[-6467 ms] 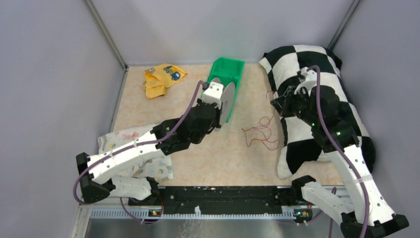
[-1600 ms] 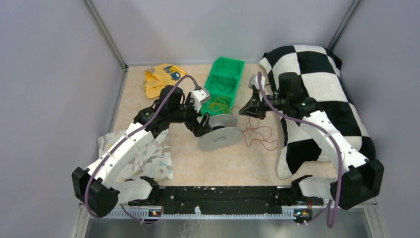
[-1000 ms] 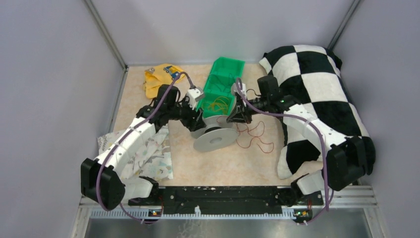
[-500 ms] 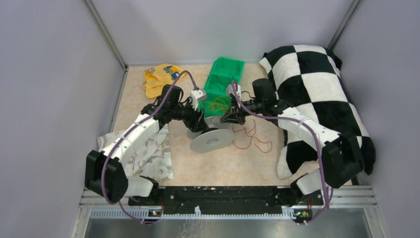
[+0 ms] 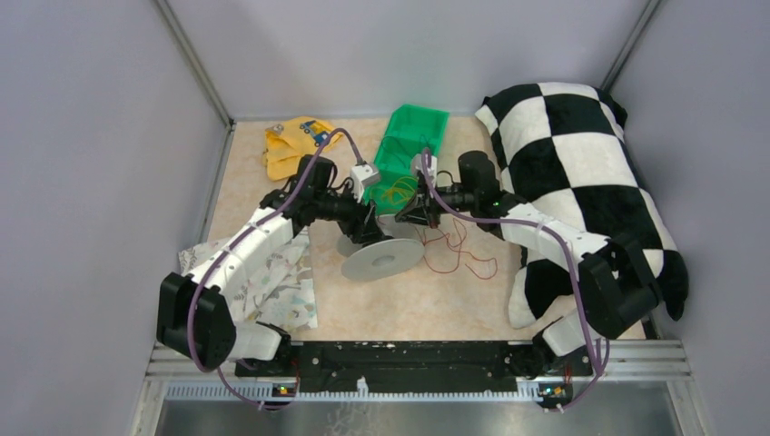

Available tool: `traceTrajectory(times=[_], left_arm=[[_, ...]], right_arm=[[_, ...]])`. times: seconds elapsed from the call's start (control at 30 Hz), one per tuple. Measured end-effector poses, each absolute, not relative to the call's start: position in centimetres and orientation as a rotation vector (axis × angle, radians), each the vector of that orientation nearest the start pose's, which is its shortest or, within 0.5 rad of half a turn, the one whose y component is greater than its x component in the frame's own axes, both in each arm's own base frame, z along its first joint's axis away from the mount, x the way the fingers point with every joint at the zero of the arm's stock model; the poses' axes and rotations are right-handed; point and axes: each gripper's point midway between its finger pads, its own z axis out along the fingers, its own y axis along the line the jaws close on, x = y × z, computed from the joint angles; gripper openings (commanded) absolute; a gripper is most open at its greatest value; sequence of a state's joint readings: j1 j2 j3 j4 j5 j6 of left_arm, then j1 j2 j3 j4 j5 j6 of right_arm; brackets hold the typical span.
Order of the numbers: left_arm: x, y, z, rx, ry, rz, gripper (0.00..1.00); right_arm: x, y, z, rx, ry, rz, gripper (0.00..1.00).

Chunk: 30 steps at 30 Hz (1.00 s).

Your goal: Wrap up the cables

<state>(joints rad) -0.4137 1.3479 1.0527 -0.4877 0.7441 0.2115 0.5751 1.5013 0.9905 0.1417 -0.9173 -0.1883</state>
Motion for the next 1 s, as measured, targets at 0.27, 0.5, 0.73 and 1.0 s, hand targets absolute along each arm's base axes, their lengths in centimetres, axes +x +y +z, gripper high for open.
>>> traceTrajectory(times=[0.27, 0.5, 0.73, 1.0], left_arm=[[26.1, -23.9, 18.3, 1.040, 2.024, -0.985, 0.68], [26.0, -24.0, 18.4, 1.037, 2.025, -0.998, 0.68], [26.0, -24.0, 18.3, 1.030, 2.031, -0.999, 0.63], [26.0, -24.0, 18.3, 1.024, 2.036, -1.001, 0.58]], right_arm=[[27.1, 33.6, 19.7, -1.245, 1.500, 1.144, 0.00], [26.9, 34.1, 19.0, -1.251, 1.514, 1.157, 0.00], [26.7, 34.5, 18.3, -1.260, 1.527, 1.169, 0.00], [26.7, 34.5, 18.1, -1.261, 1.528, 1.170, 0.00]])
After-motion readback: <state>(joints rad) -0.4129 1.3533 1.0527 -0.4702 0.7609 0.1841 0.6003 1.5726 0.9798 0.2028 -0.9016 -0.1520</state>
